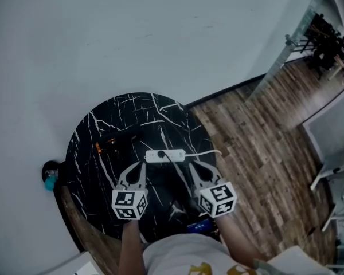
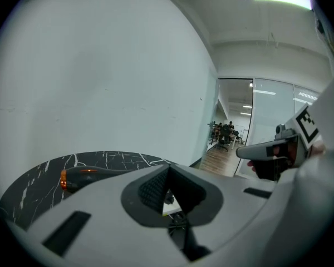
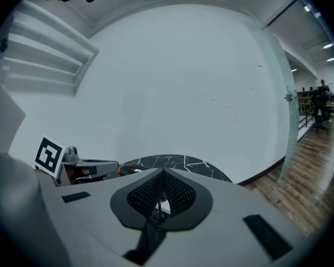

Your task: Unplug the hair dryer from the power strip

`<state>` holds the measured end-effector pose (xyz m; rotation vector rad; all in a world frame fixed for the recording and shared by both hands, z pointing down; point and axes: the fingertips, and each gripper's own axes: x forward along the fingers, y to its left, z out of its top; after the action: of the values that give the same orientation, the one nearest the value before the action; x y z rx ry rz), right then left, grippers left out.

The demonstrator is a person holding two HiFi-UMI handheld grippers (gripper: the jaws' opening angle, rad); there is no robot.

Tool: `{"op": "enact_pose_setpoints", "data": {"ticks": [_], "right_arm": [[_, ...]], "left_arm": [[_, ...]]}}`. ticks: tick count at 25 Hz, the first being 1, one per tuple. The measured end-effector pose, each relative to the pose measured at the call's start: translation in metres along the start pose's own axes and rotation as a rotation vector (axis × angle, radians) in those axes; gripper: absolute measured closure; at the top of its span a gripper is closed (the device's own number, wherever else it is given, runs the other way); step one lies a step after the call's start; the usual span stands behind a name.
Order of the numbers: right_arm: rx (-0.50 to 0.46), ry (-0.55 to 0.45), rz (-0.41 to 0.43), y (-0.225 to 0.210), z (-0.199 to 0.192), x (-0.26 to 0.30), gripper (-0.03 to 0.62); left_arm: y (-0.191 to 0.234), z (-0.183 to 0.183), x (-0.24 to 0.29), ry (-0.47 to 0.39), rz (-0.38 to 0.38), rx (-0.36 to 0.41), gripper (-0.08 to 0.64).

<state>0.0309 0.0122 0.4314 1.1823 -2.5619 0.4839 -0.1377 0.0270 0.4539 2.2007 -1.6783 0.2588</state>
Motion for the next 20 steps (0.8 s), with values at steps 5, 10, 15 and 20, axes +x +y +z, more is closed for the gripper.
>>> {"op": "enact_pose_setpoints", "data": {"ticks": [5,10,15,20], "right_arm": [[-0.015,0.035,0.014,-0.006,-0.009,0.012,0.594],[-0.015,0.069,0.030,-0.012,-0.018,0.025,0.594],[-0.029,0.119,0.062,-0.016,-0.027,0.042,0.594],[-0.059,0.166,0.085,-0.023,-0.041,0.058,0.594]], "left_arm": [[-0.008,-0.015,0.014,0.069,-0.107,-0.078,0.561],[-0.005,-0.023,0.028,0.099,-0.126,-0.098,0.561],[0.001,-0.031,0.044,0.129,-0.128,-0.084,0.561],[0.003,-0.046,0.058,0.189,-0.144,-0.039,0.561]]}}
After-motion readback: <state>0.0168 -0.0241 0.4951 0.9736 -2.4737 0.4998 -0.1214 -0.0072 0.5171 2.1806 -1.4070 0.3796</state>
